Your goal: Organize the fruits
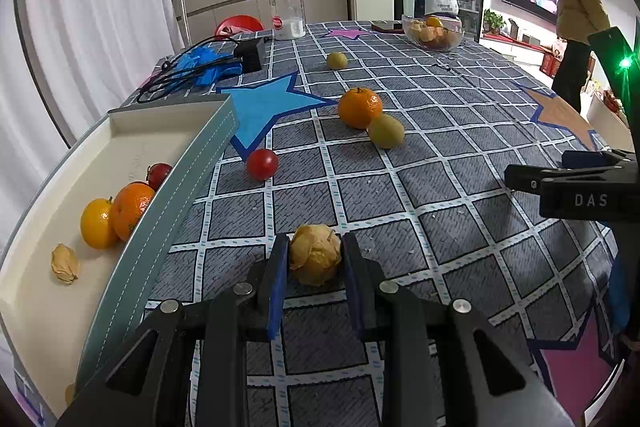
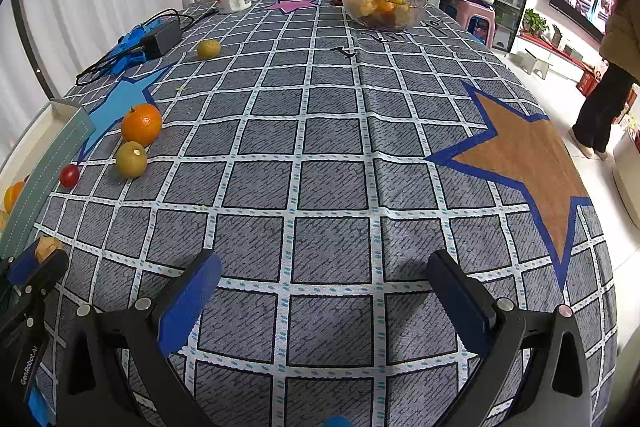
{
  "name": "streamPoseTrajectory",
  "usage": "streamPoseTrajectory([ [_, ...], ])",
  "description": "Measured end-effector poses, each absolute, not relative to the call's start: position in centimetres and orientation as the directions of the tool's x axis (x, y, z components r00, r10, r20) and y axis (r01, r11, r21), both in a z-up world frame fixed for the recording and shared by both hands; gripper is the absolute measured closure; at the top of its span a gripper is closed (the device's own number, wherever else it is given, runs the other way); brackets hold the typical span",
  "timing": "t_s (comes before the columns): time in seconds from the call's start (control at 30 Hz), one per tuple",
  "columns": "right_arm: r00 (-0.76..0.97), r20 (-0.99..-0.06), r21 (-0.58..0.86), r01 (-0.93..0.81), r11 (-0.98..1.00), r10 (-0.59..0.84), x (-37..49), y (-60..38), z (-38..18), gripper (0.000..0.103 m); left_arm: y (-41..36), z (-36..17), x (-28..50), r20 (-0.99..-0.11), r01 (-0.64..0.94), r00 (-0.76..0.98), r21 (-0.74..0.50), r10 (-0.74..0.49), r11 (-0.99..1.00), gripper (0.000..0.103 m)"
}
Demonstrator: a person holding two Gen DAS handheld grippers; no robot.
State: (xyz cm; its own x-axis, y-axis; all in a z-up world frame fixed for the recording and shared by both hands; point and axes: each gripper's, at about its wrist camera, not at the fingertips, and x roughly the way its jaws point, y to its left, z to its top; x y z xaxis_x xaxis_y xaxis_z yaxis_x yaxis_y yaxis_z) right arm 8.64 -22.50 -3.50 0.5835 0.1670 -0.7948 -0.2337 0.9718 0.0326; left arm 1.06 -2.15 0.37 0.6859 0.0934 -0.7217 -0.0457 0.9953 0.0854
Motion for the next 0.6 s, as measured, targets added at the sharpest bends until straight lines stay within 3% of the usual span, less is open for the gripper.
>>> streamPoseTrajectory([
  [0.6, 0.584, -0.795, 0.032, -0.233, 0.972, 0.166, 8.58, -22.52, -3.49, 0.000, -1.91, 0.40, 1.06, -0.727, -0.040, 0.683, 0.059, 0.070, 0.997, 0.075],
])
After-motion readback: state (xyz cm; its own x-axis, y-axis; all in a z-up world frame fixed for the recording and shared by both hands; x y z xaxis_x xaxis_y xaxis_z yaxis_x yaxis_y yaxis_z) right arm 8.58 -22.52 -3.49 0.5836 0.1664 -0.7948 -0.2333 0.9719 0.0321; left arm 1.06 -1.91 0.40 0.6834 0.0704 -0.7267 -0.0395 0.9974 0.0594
